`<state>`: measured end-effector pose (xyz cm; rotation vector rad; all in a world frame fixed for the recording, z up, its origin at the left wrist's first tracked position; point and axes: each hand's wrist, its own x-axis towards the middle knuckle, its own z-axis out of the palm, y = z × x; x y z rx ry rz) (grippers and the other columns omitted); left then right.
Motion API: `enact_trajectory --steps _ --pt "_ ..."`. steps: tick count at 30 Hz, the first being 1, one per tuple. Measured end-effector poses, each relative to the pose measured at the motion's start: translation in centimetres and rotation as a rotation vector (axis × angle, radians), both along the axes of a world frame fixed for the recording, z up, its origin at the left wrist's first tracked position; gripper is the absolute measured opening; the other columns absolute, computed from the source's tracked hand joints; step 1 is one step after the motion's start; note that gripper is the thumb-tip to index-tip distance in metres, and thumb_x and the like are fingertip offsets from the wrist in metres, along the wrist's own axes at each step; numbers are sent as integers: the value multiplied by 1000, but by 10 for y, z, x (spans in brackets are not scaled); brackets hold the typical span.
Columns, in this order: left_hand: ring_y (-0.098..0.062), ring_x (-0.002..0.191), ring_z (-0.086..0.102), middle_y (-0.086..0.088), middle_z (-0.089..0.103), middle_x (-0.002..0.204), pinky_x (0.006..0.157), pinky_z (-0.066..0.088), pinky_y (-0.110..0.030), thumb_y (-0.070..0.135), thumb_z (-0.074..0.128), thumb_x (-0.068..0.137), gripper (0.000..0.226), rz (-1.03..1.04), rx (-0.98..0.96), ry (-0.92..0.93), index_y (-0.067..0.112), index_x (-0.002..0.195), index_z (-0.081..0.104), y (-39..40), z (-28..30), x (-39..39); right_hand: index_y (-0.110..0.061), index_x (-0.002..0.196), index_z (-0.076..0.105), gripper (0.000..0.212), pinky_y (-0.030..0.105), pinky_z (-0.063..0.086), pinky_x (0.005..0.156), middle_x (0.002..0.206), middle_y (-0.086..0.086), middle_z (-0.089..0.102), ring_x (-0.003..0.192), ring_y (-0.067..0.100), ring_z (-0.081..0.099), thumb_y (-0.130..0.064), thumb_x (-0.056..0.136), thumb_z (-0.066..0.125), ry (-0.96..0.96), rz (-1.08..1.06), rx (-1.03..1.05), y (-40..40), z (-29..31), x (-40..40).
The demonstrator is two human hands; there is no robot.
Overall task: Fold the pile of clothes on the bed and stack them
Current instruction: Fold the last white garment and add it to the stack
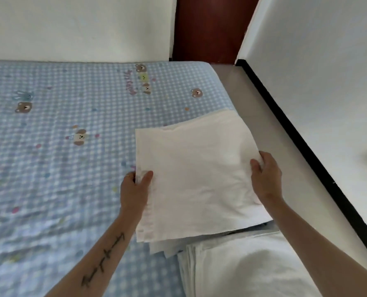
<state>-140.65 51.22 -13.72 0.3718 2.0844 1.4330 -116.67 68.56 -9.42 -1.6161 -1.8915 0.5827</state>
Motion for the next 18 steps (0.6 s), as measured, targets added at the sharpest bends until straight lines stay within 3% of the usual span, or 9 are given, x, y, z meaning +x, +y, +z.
enact_trajectory --steps 3,5,7,11,13,16,18 --pt "-19 76 65 -8 70 96 60 52 -30 24 63 88 29 -80 -134 5 7 111 61 27 -45 29 1 120 54 30 41 42 89 113 24 62 105 40 56 -7 91 55 -82 -2 -82 33 -44 30" --pt "-28 105 57 -12 57 128 90 49 -40 14 64 87 58 -188 -240 34 6 138 39 30 -81 50 1 124 50 36 40 41 89 117 26 60 109 41 55 -10 91 57 -207 21 -227 42 -86 52" --pt "-27 123 43 -11 37 143 106 34 -37 12 62 87 83 -339 -302 109 18 151 10 22 -110 68 -3 129 45 43 42 40 90 120 27 58 112 41 54 -17 92 58 -330 64 -354 48 -122 68" --pt "-32 125 36 -14 26 144 103 33 -38 30 56 92 85 -445 -511 333 20 150 -6 18 -141 78 -5 125 43 38 44 43 84 114 27 53 106 42 54 -25 94 54 -503 88 -384 58 -163 73" --pt "-34 127 33 -14 21 147 104 32 -41 32 51 94 83 -486 -580 347 18 150 -9 21 -136 80 -4 126 42 39 45 43 86 116 27 49 107 43 53 -24 95 52 -531 93 -384 58 -169 70" --pt "-35 135 26 -17 13 152 110 26 -40 34 42 97 76 -580 -774 419 12 149 -9 10 -107 91 -6 143 23 59 48 38 100 133 26 37 123 42 41 -25 95 51 -496 91 -424 49 -142 66" --pt "-32 143 13 -19 8 155 117 16 -36 32 33 101 66 -624 -791 571 6 149 -3 -15 -74 112 -8 150 10 69 47 31 106 145 21 27 131 39 32 -29 97 49 -484 127 -330 24 -101 74"
